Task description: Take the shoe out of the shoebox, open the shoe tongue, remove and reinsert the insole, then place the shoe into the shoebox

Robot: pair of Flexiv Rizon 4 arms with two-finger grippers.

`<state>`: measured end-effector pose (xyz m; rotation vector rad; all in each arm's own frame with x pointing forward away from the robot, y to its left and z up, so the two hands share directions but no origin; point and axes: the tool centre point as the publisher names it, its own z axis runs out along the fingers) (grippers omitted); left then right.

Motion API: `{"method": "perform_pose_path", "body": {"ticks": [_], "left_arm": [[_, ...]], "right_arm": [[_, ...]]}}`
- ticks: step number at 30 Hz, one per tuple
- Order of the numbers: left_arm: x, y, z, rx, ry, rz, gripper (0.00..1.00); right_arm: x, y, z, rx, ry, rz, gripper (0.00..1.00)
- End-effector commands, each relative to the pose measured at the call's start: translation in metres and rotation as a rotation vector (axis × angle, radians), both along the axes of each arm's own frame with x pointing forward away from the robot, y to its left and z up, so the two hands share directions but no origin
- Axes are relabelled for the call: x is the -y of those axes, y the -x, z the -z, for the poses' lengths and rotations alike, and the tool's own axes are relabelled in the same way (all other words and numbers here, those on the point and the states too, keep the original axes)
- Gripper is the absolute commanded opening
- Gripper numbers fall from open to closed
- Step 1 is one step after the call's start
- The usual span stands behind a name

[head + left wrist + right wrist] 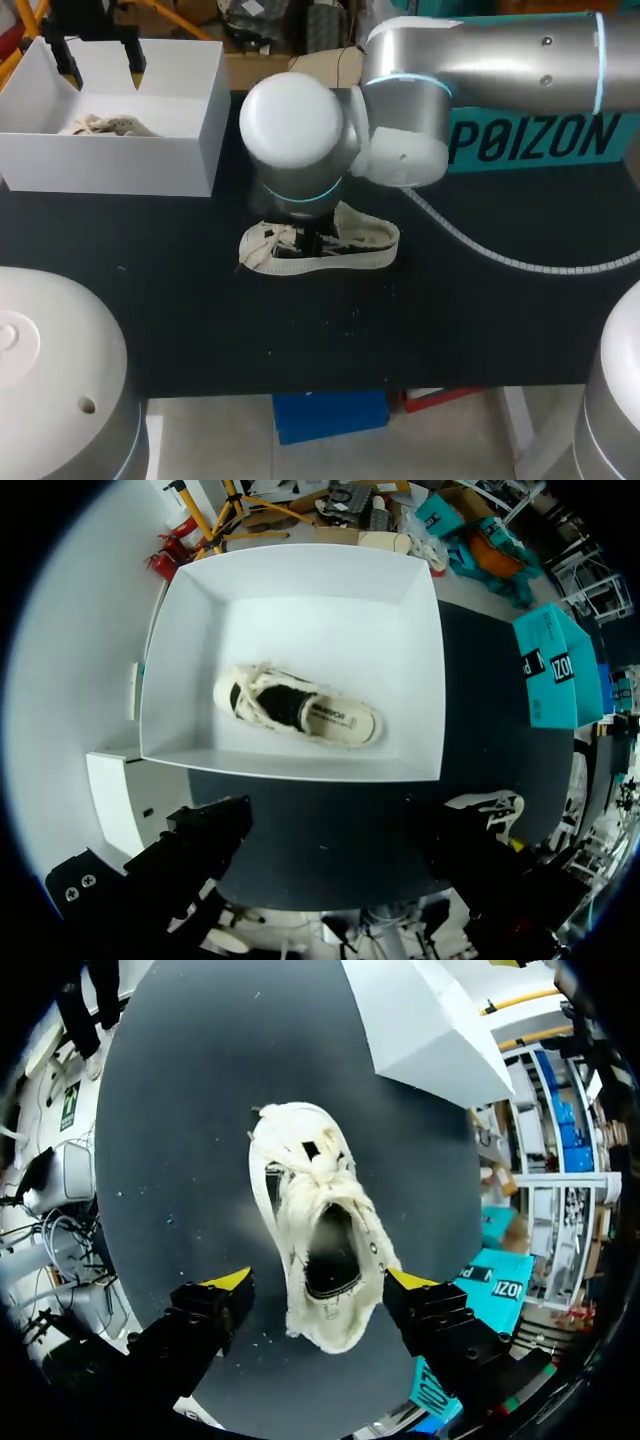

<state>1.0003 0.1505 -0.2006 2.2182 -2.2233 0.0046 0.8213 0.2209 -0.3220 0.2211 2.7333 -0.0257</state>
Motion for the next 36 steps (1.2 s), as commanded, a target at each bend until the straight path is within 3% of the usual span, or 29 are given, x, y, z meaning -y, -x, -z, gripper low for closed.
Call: {"method": "perform_pose_path", "body": {"ticks": [1, 7, 36], "left_arm": [[0.0, 0.0, 0.0, -0.001, -0.001, -0.001, 1.0], [0.0, 0.0, 0.0, -0.001, -0.001, -0.001, 1.0], [0.0, 0.0, 0.0, -0.001, -0.001, -0.001, 1.0]], "right_arm": [[0.033, 0.007, -0.046, -0.109, -0.236, -0.151, 1.0], [0.056, 0.004, -0.062, -0.213, -0.5, -0.286, 1.0], [0.056, 0.004, -0.062, -0.213, -0.5, -0.286, 1.0]]}}
